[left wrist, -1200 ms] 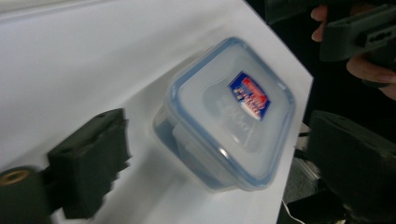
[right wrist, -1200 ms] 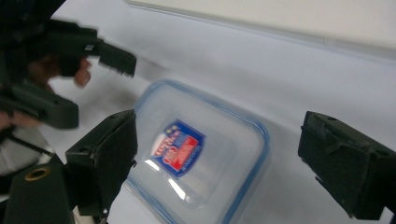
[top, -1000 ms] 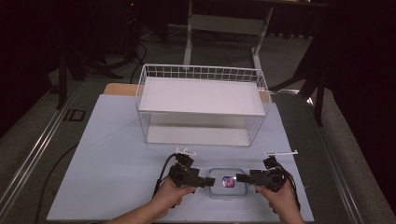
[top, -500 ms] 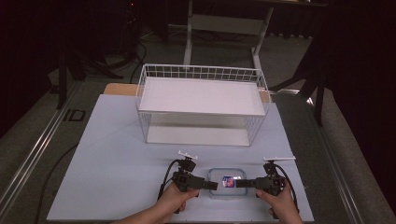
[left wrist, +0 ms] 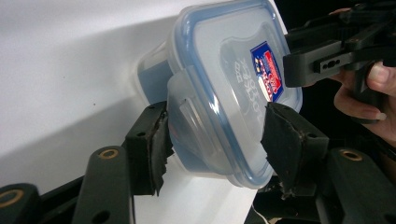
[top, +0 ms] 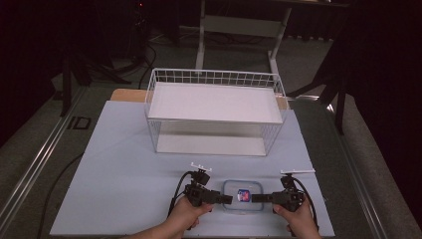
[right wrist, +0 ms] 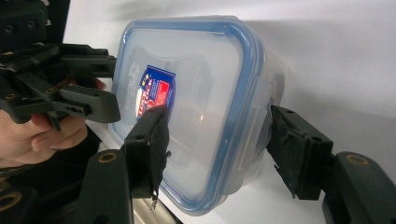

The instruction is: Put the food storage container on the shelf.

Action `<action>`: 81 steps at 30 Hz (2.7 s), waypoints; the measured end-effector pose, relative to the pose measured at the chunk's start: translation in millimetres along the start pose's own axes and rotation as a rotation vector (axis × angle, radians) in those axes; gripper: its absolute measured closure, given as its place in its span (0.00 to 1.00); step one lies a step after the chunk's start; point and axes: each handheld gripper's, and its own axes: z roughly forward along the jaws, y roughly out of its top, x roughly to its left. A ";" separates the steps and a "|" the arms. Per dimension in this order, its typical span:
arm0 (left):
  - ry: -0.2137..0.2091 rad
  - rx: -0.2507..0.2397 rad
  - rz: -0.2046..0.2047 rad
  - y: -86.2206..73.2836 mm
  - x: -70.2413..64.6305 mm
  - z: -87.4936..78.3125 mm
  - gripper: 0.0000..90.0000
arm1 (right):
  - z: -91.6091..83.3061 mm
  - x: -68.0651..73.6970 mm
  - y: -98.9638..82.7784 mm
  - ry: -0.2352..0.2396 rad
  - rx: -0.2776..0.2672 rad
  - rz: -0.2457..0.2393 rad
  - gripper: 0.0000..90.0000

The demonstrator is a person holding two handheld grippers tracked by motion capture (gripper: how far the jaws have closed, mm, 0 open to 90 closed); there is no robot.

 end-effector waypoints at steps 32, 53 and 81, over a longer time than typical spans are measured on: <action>0.140 -0.152 0.067 22.2 -3.9 -56.8 0.59 | 11.7 56.2 38.4 -0.086 -0.115 -0.241 0.44; 0.219 -0.263 0.101 73.4 49.1 -92.0 0.58 | 63.7 66.1 104.6 -0.037 -0.271 -0.259 0.44; 0.216 -0.402 0.086 83.2 87.4 -70.8 0.54 | 93.2 40.4 127.7 -0.029 -0.378 -0.196 0.43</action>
